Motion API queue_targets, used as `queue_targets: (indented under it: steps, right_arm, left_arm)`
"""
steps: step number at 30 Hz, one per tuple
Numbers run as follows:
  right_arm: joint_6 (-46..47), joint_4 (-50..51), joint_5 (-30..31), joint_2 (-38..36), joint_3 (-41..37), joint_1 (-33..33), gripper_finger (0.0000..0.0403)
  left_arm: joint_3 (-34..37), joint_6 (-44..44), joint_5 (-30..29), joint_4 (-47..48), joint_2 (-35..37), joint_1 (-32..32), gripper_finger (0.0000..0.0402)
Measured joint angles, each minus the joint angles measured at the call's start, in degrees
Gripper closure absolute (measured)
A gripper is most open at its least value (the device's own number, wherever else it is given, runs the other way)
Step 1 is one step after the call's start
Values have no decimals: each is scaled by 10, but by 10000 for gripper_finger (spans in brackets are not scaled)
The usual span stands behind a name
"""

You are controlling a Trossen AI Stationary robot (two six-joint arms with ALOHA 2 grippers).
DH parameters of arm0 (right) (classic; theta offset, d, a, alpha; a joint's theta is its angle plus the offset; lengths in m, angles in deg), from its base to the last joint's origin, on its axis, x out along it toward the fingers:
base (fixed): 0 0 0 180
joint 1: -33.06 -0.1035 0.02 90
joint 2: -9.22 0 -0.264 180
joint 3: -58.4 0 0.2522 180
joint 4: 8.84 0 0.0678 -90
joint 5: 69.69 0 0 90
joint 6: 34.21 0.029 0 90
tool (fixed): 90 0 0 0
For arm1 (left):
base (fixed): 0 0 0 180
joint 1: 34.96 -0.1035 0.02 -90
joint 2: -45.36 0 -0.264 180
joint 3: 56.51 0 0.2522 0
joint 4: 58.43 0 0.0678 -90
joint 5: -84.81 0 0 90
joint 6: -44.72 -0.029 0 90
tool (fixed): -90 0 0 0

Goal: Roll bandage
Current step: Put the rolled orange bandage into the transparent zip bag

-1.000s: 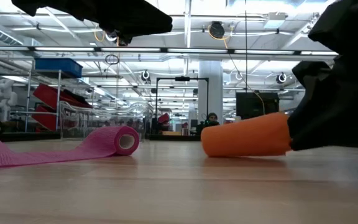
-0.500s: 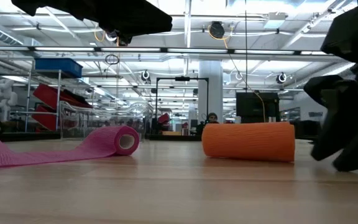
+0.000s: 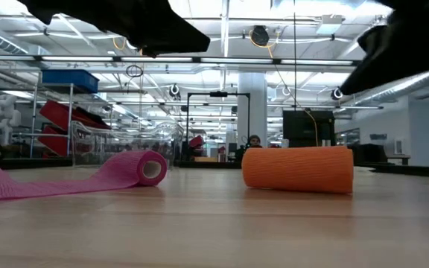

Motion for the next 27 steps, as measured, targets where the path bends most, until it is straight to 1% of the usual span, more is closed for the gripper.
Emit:
queue_targets:
  steps: [3, 5, 7, 9, 11, 13, 15, 19, 22, 25, 27]
  right_arm:
    - [-4, 52, -21, -38, 0, 75, 368]
    - [-23, 65, -29, -57, 0, 129, 370]
    - [-43, 65, -31, -75, 0, 190, 370]
    - [-60, 48, -70, -88, 0, 259, 367]
    - [-65, 23, -140, -91, 0, 330, 361]
    - [-67, 4, -209, -83, 0, 395, 352]
    - [-82, -9, -252, -68, 0, 450, 340]
    - [-164, -24, -264, -34, 0, 540, 314]
    - [-237, -40, -312, -5, 1, 602, 289]
    - [-313, -32, -346, 29, 24, 652, 264]
    - [-370, -24, -349, 52, 48, 675, 247]
  left_arm:
    - [0, 0, 1, -1, 0, -4, 306]
    - [0, 6, -3, 0, 0, -6, 306]
    - [0, 45, -27, 6, 0, -8, 306]
    - [0, 87, -48, 14, 0, -13, 306]
    - [0, 113, -51, 25, 0, -21, 306]
    - [0, 131, -52, 39, 0, -30, 306]
    - [0, 138, -52, 54, 0, -40, 306]
    - [0, 149, -51, 84, 0, -52, 306]
    - [0, 149, -47, 87, 0, -57, 306]
    - [0, 146, -43, 89, 0, -61, 306]
    - [0, 145, -43, 90, 0, -64, 306]
